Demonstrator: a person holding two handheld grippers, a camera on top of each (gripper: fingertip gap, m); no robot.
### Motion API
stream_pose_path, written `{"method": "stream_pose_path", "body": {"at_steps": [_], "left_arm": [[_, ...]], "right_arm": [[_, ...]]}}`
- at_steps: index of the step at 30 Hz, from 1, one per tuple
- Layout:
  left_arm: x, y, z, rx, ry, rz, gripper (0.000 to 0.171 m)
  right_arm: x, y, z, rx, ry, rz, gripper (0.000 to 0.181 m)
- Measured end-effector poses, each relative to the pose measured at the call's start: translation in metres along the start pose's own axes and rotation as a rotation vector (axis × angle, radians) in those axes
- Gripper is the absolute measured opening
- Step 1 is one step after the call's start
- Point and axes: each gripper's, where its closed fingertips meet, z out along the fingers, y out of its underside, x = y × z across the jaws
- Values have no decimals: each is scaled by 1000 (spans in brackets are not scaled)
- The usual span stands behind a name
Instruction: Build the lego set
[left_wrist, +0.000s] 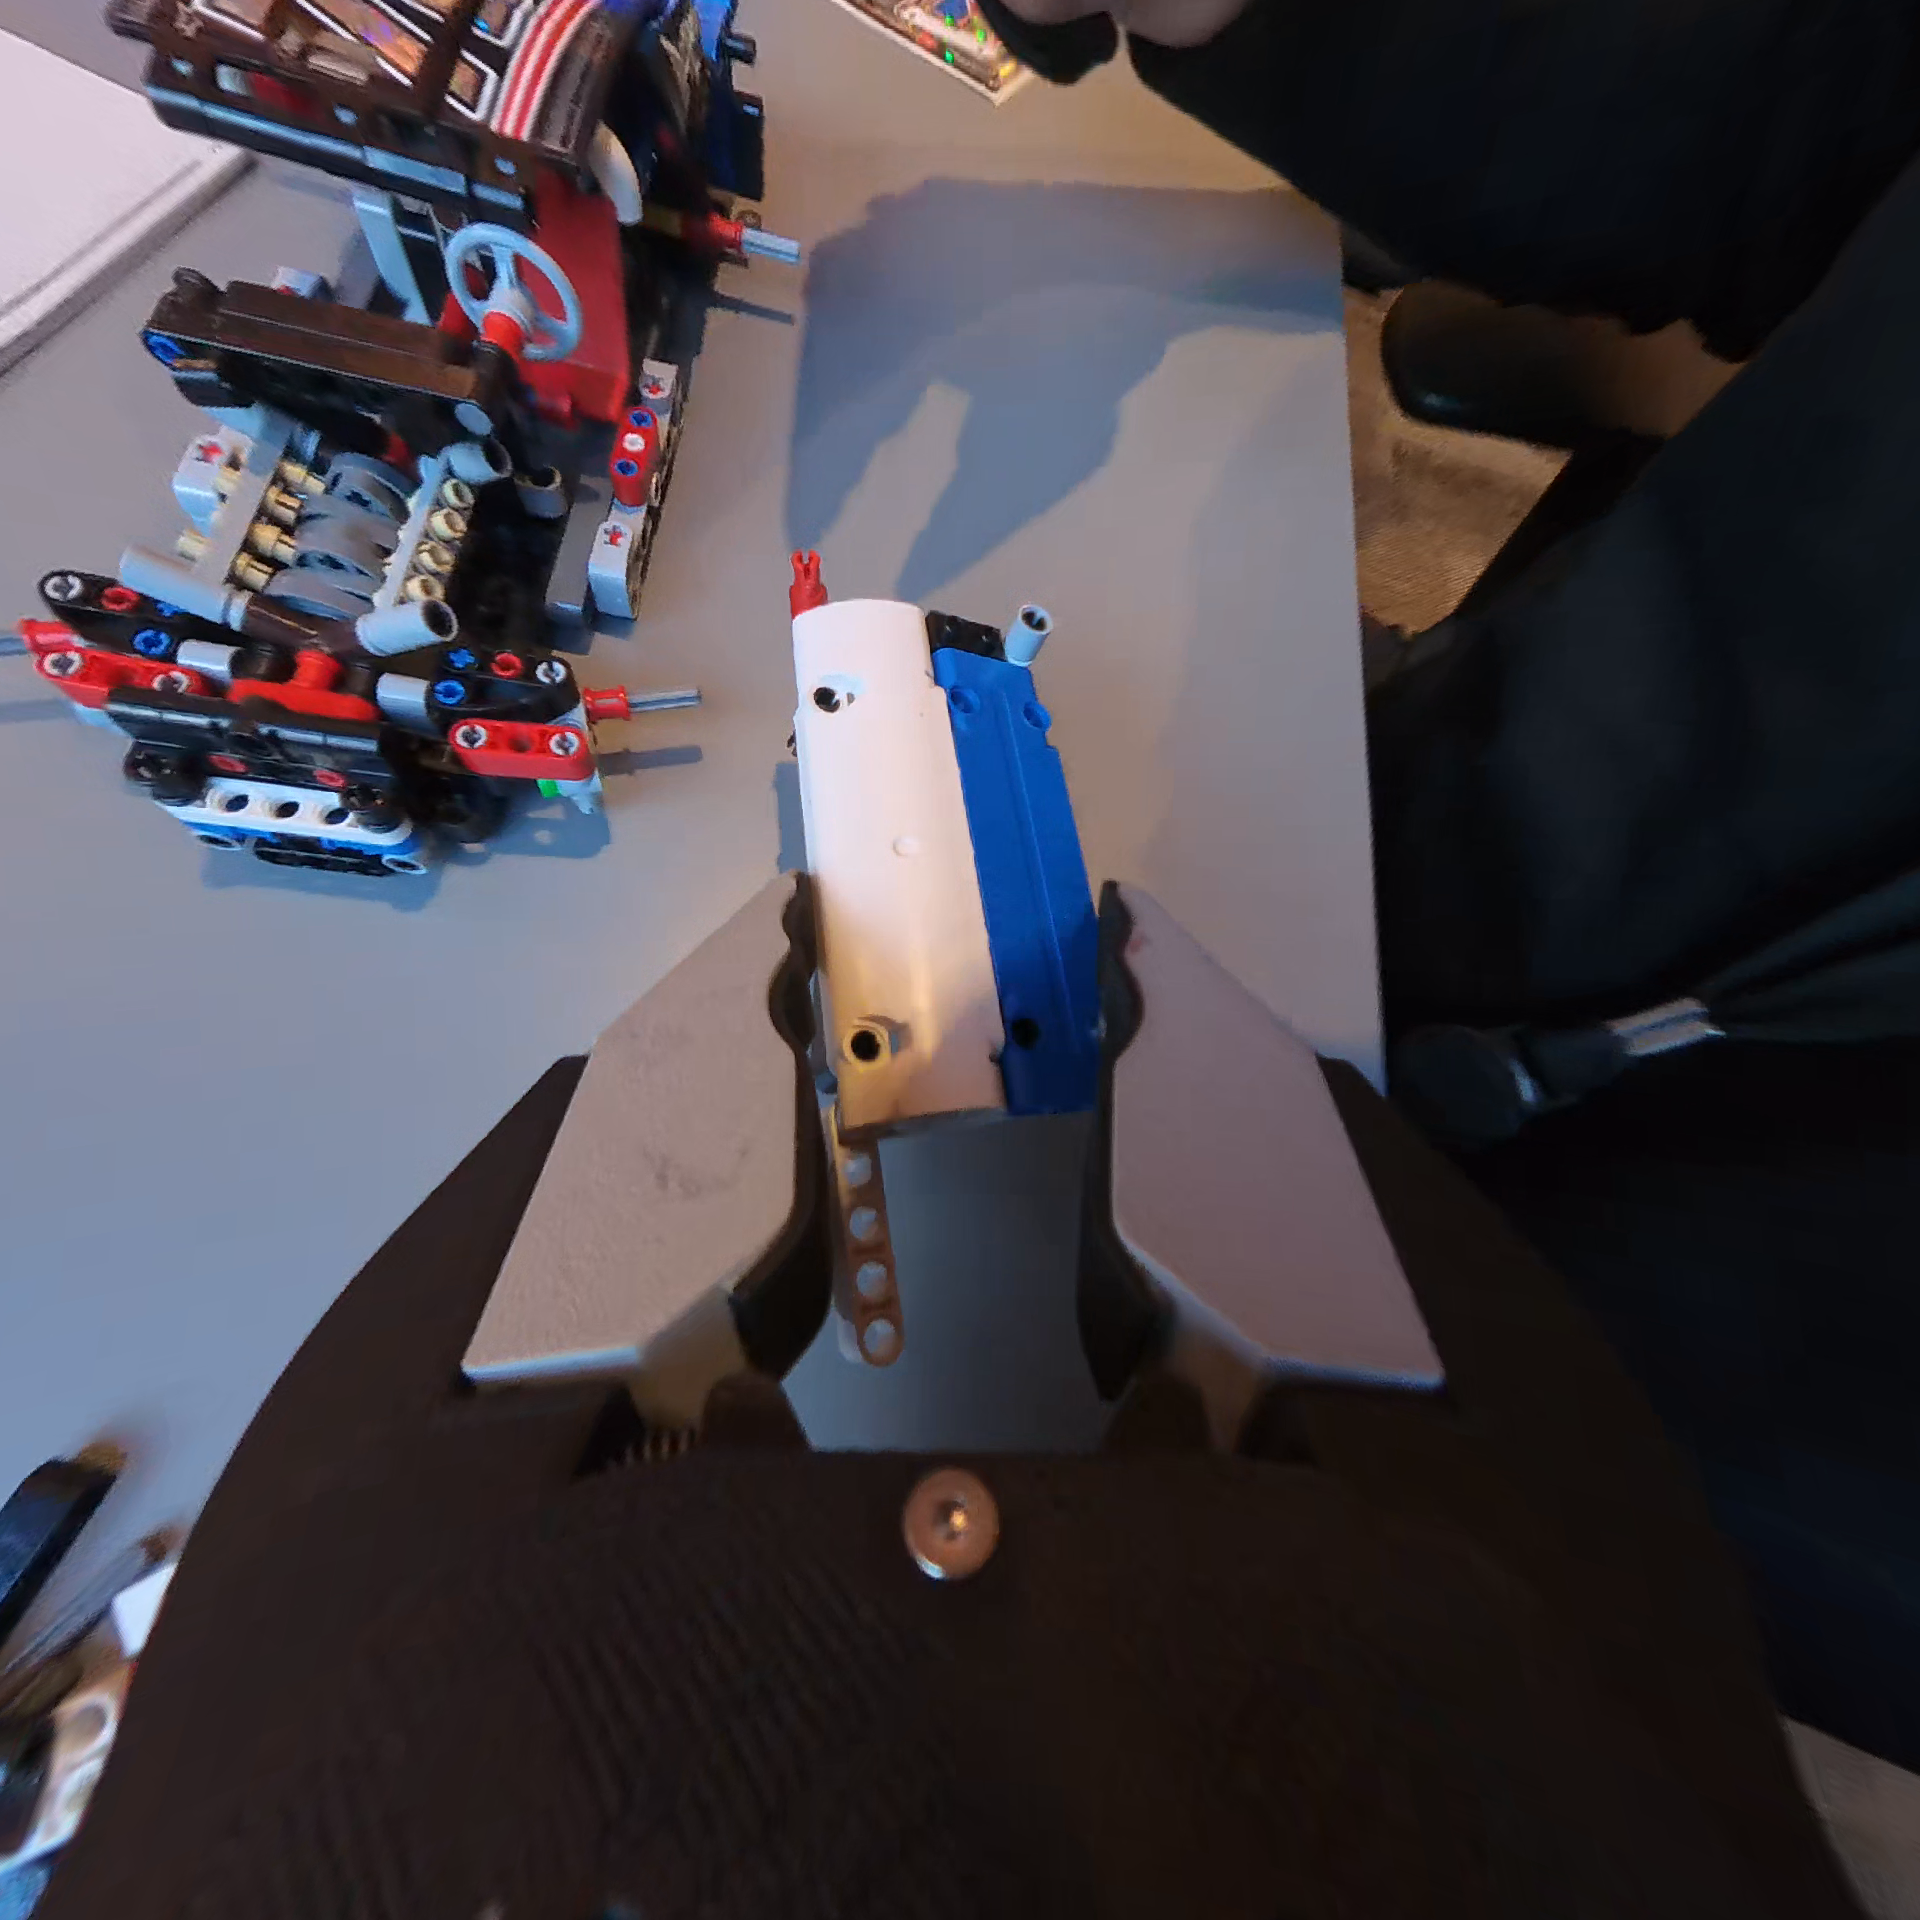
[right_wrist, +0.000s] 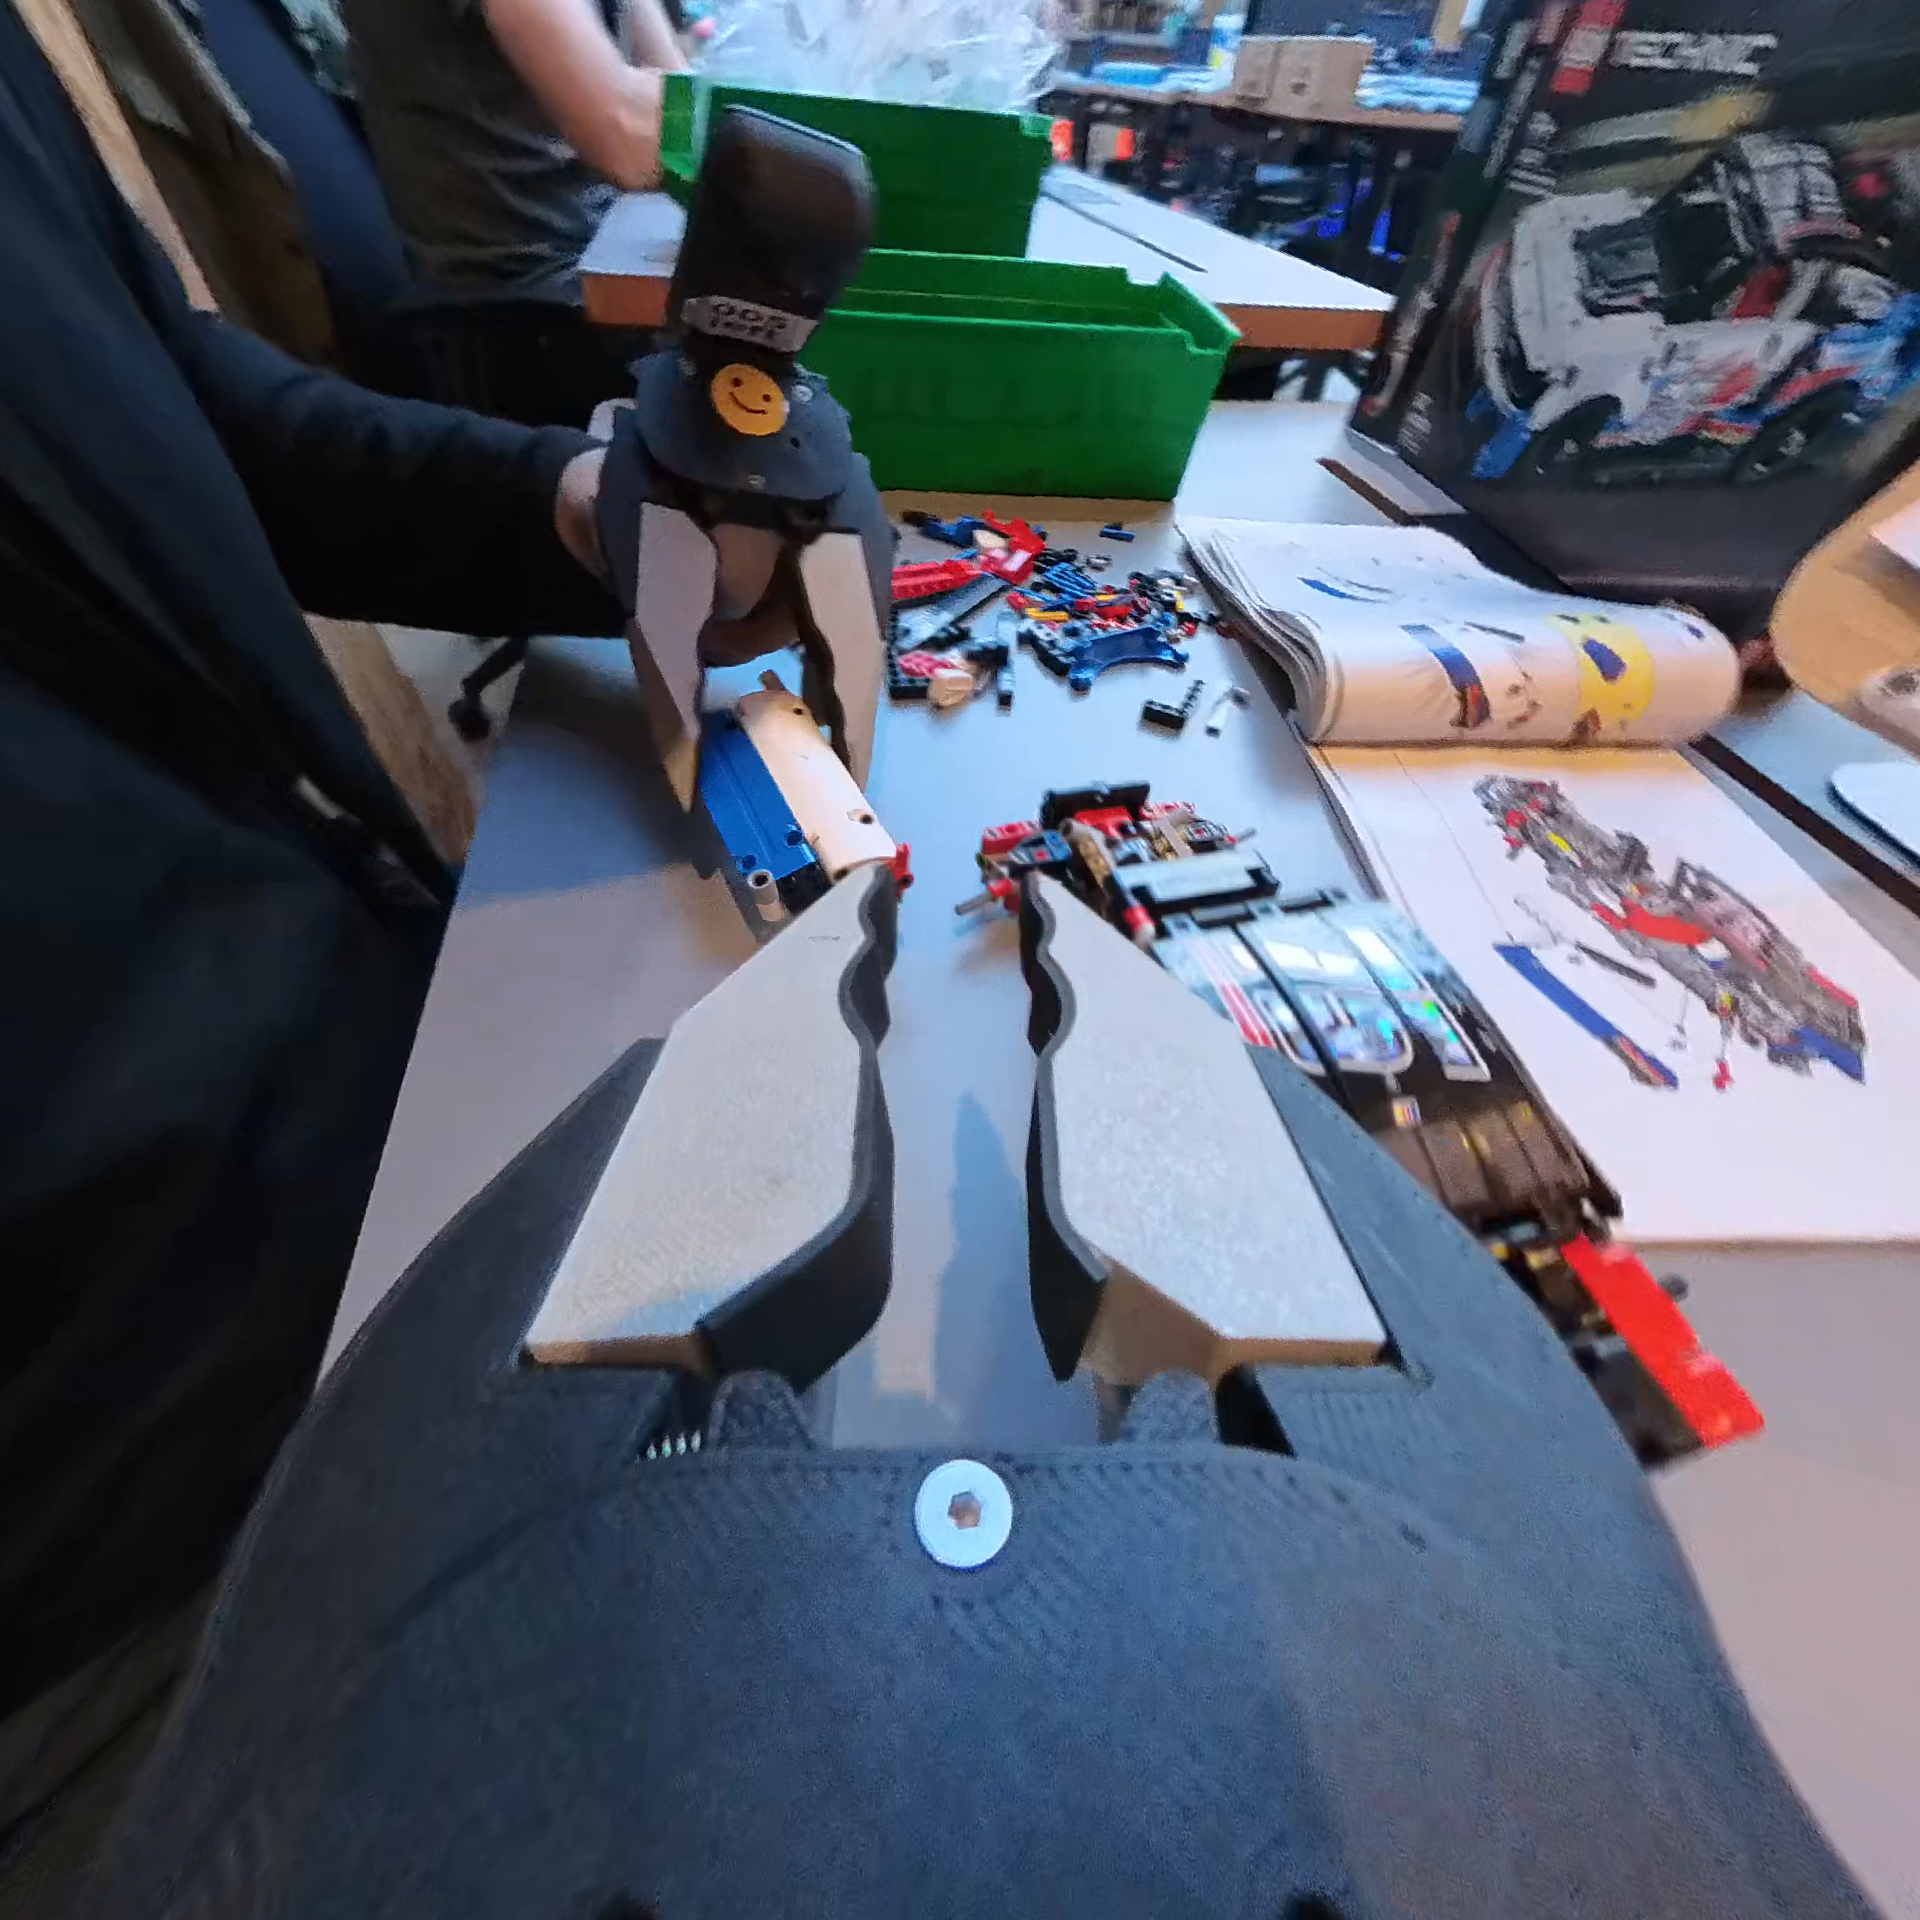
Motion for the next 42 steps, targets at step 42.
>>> {"method": "stream_pose_path", "body": {"at_steps": [42], "left_arm": [[-345,-8,-82,-152,-454,-282,42]], "right_arm": [[83,32,-59,167,434,73,20]]}}
